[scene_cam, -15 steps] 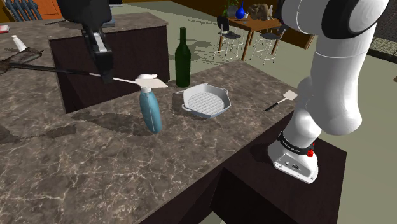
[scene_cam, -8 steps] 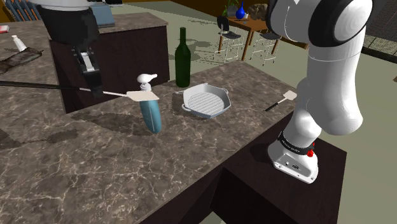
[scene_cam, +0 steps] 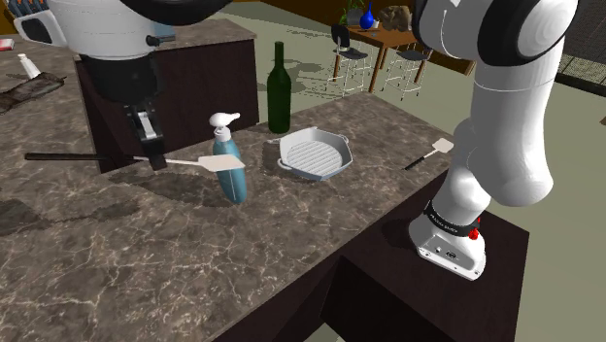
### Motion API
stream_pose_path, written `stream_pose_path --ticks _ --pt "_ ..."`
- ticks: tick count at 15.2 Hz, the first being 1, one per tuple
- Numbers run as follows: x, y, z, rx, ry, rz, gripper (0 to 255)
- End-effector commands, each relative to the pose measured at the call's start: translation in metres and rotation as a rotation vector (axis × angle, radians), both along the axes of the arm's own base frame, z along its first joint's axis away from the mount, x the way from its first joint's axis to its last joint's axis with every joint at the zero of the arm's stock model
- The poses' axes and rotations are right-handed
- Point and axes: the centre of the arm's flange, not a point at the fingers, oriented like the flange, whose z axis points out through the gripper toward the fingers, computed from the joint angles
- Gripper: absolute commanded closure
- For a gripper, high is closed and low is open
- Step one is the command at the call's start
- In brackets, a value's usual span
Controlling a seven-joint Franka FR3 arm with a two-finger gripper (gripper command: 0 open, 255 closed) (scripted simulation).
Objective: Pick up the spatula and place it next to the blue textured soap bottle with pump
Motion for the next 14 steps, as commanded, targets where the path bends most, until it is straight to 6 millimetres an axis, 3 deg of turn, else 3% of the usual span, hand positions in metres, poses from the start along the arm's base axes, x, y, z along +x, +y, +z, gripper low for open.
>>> stream_pose_path --ticks 1,14 --pt "-0.001 0.000 -0.011 0.000 0.000 0.000 255" --pt "-0.001 0.000 -0.079 0.000 0.000 0.000 255"
